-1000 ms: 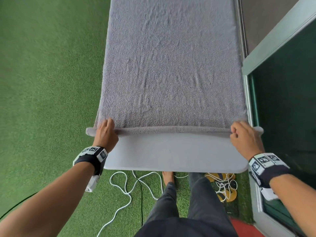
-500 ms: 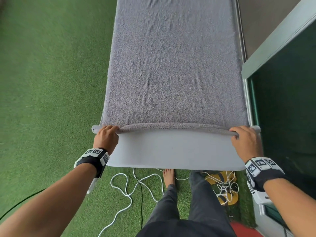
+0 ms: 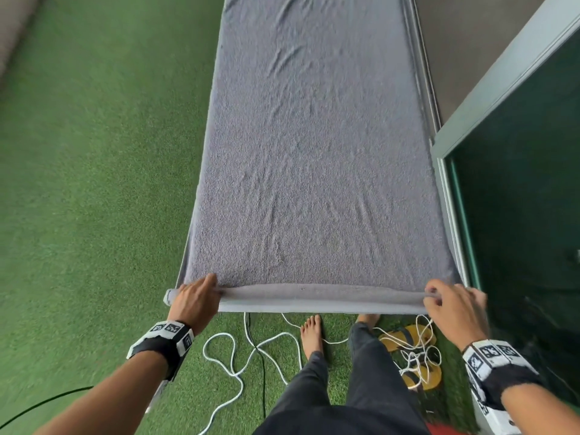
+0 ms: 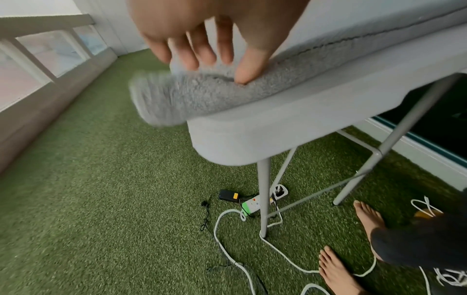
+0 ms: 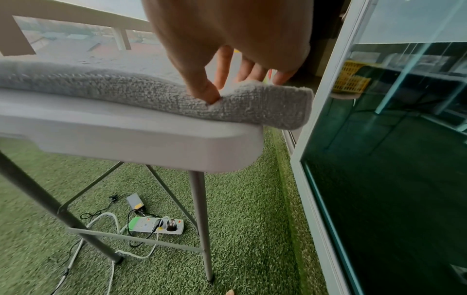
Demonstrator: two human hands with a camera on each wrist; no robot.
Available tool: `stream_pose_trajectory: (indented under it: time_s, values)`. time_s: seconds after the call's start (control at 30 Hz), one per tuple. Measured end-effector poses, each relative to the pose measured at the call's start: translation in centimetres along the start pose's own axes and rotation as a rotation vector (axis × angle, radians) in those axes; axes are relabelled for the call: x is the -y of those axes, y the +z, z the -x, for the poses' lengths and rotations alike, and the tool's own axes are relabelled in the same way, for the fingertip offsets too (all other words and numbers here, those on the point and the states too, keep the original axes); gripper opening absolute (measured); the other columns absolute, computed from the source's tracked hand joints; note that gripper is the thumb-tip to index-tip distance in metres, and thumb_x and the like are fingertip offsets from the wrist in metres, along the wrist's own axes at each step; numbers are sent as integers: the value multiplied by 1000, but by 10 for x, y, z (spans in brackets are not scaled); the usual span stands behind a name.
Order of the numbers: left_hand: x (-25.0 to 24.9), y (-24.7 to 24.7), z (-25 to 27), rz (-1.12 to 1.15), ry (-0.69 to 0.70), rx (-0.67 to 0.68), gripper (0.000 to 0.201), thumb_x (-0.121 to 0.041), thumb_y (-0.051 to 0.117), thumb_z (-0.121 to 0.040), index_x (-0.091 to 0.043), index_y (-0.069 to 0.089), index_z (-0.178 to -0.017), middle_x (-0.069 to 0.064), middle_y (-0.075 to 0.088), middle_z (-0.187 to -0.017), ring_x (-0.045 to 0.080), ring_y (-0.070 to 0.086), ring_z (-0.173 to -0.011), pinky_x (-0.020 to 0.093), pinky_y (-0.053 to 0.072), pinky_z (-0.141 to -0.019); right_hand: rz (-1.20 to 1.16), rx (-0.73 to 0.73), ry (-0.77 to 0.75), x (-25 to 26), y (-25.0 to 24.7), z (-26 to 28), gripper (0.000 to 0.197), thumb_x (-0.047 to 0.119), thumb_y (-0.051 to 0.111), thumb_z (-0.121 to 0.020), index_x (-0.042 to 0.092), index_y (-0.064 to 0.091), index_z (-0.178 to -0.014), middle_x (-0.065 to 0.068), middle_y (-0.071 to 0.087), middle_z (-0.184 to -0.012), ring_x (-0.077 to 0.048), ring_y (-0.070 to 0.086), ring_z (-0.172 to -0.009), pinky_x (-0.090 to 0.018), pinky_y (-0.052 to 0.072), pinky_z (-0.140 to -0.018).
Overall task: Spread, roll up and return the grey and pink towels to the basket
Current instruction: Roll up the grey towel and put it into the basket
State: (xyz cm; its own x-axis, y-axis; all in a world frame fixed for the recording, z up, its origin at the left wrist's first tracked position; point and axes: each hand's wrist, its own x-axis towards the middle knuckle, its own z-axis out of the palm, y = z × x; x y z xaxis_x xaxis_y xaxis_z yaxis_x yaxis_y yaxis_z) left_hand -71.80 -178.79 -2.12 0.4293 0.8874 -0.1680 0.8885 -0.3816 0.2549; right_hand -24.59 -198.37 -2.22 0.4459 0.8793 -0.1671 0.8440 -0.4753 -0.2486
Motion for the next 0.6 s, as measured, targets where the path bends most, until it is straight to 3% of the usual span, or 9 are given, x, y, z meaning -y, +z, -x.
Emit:
stream_pose_trajectory:
  time_s: [0.03,0.1,0.17,0.23,0.27,0.37,0.43,0.5,0.6]
  values:
    - [1,-1,-3,-32,-23,-20,3,-14,51,-86,-15,48,-86,-2,53,-72,16,44,-57,35,44,-58,-28,-12,13,-1,-2,-3,17,12,67,-82,26,62,-88,8,64,-80,-15,55,-74,-34,28,-82]
    - [4,-3,-9,-113,-95,-35,18,-18,60,-79,-16,51,-95,5,53,-86,23,46,-75,41,41,-72,-39,-50,26,-1,-6,-7,24,6,71,-77,19,65,-97,-1,61,-94,-23,57,-85,-40,33,-86]
    - [5,0,-11,-97,-81,-65,24,-7,64,-75,-14,48,-91,8,53,-83,24,45,-72,41,42,-67,-93,-48,12,0,-4,-6,22,-2,70,-76,17,61,-81,-1,55,-89,-25,54,-80,-42,44,-77]
    - [2,9,-9,-25,-22,-57,31,10,54,-70,-13,43,-88,10,51,-79,22,42,-67,39,45,-57,-136,6,-6,2,1,-1,34,-7,70,-75,21,51,-71,1,51,-83,-21,52,-72,-41,51,-60]
    - [-1,12,-7,-13,-19,-31,34,11,49,-66,-12,44,-90,10,50,-82,23,41,-70,41,46,-58,-101,34,-19,2,3,1,35,-5,72,-73,21,50,-72,2,50,-83,-19,51,-72,-41,51,-60]
    - [-3,19,1,-68,-44,22,45,5,61,-58,-10,50,-99,10,52,-98,27,44,-86,44,48,-75,37,73,-57,-3,8,5,33,8,75,-67,22,54,-88,2,51,-91,-18,48,-82,-42,48,-71]
    - [-3,17,2,-79,-48,7,43,-2,67,-64,-11,54,-103,8,56,-104,27,47,-91,43,46,-81,44,57,-53,-3,8,5,35,8,75,-68,22,55,-94,2,55,-94,-20,49,-86,-42,47,-74]
    - [-2,13,0,-87,-26,-51,27,-13,55,-73,-14,58,-99,4,61,-100,25,50,-91,40,43,-80,12,22,-51,-3,8,3,36,3,75,-69,19,61,-98,1,61,-97,-22,52,-89,-43,48,-78]
    - [-3,1,-8,-76,-16,-44,26,-22,38,-76,-18,62,-85,-1,65,-85,25,57,-82,39,41,-76,-8,-19,-44,-2,3,-7,34,-1,74,-70,15,70,-99,-3,70,-99,-26,57,-90,-45,45,-84]
